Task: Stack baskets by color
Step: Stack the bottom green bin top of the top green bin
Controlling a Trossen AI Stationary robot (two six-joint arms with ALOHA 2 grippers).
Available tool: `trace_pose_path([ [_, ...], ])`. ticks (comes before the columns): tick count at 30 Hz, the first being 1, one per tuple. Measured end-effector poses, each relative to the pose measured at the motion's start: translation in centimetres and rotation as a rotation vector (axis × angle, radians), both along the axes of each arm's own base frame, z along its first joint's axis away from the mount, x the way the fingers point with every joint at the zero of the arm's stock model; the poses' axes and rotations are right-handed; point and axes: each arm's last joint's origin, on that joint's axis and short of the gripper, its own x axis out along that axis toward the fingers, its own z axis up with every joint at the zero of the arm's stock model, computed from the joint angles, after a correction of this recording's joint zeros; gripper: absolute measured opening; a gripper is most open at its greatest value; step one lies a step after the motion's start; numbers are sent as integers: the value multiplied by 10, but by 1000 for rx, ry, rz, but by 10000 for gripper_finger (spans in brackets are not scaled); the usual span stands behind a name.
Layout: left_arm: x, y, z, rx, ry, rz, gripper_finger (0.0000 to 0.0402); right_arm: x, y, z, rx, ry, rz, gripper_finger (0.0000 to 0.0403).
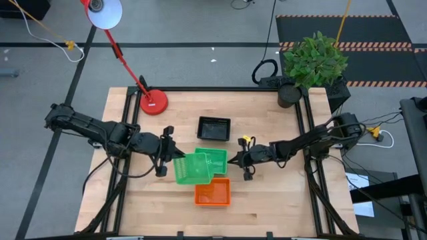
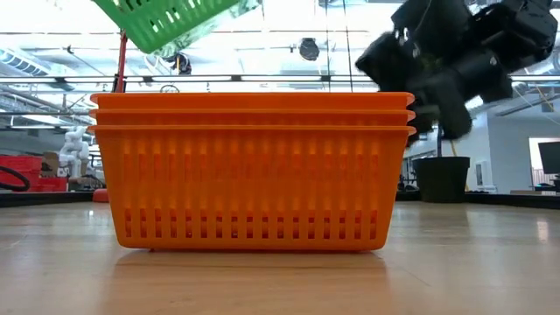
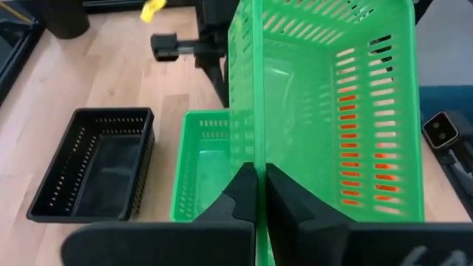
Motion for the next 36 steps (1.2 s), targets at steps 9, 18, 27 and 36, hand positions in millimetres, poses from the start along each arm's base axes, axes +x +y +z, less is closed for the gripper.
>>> trace_pose_path([
  [9,14,-2,-14,25,63,5,7,-2,4,18,49,-71,26,0],
  [18,44,19,-26,0,37,-76,12,-13,2,14,3,58,35,0],
  [27,60,73,-14,-47,-17,-106,17,-39,-3,44,16,103,16,0],
  [36,91,91,-54,-187,157,-177,24,-60,-7,57,55,164,-17,0],
])
